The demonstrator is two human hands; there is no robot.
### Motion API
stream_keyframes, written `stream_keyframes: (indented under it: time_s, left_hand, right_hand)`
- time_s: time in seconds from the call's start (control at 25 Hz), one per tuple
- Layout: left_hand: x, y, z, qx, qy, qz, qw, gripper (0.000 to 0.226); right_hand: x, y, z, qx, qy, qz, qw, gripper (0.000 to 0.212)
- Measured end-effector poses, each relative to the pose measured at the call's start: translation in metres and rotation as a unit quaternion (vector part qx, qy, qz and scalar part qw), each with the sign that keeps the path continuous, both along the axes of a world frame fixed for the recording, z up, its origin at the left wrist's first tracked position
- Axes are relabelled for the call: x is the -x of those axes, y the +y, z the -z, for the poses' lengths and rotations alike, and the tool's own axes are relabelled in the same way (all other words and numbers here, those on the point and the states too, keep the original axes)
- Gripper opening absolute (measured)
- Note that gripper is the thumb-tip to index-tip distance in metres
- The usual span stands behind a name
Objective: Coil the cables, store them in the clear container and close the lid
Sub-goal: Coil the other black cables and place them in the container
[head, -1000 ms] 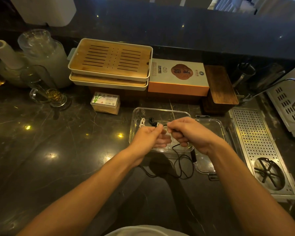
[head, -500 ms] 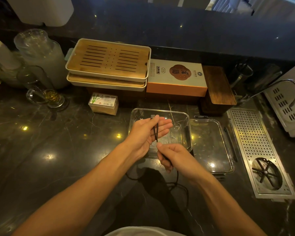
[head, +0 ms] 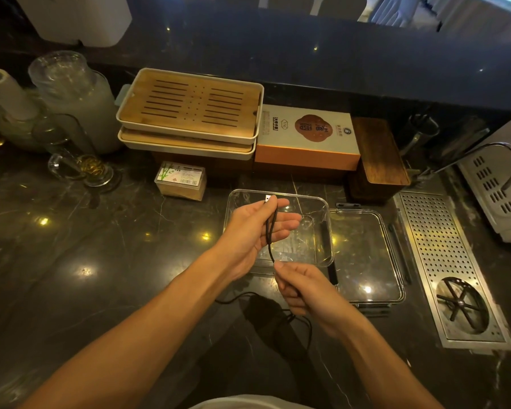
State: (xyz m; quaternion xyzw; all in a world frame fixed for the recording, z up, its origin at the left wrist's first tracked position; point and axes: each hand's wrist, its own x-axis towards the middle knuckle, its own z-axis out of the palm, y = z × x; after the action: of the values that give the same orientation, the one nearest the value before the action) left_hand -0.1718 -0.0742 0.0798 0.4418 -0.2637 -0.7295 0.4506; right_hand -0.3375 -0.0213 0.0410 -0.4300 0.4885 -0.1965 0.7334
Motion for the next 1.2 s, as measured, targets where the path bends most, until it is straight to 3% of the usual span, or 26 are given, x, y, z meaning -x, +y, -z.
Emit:
stream_keyframes:
  time_s: [0.16, 0.36, 0.44, 0.56, 0.76, 0.88, 1.04, 1.2]
  left_hand:
    - [-0.003, 0.003, -0.005, 0.028, -0.021, 0.037, 0.999, 0.030]
    - [-0.011, 0.009, -0.014, 0.007, 0.069, 0.122, 0.990, 0.024]
    - [-0.011, 0.012, -0.014, -0.007, 0.092, 0.164, 0.982, 0.026]
    - [-0.008, 0.014, -0.009, 0.004, -0.010, 0.206, 0.978, 0.031]
    - [-0.004, 0.010, -0.007, 0.029, -0.160, 0.183, 0.969, 0.029]
    - [-0.006, 0.008, -0.013, 0.061, -0.218, 0.194, 0.954, 0.027]
    - [-0.004, 0.006, -0.018, 0.067, -0.132, 0.085, 0.985, 0.030]
    - [0.007, 0.006, -0.016, 0.039, -0.099, 0.009, 0.994, 0.031]
  right_hand:
    - [0.000, -0.002, 0.005, 0.003, 0.057, 0.007, 0.998, 0.046]
    - [0.018, -0.034, -0.003, -0.046, 0.062, -0.032, 0.997, 0.036]
    - [0.026, -0.057, -0.014, -0.058, 0.042, -0.020, 0.997, 0.042]
    - [0.030, -0.086, -0.040, -0.052, 0.059, -0.008, 0.997, 0.032]
    - [0.016, -0.092, -0.074, 0.079, 0.190, -0.048, 0.977, 0.030]
    - [0.005, -0.076, -0.085, 0.095, 0.149, -0.025, 0.984, 0.022]
    - [-0.009, -0.046, -0.084, 0.108, 0.066, 0.124, 0.984, 0.021]
    - [-0.020, -0.019, -0.067, 0.175, 0.089, 0.139, 0.971, 0.025]
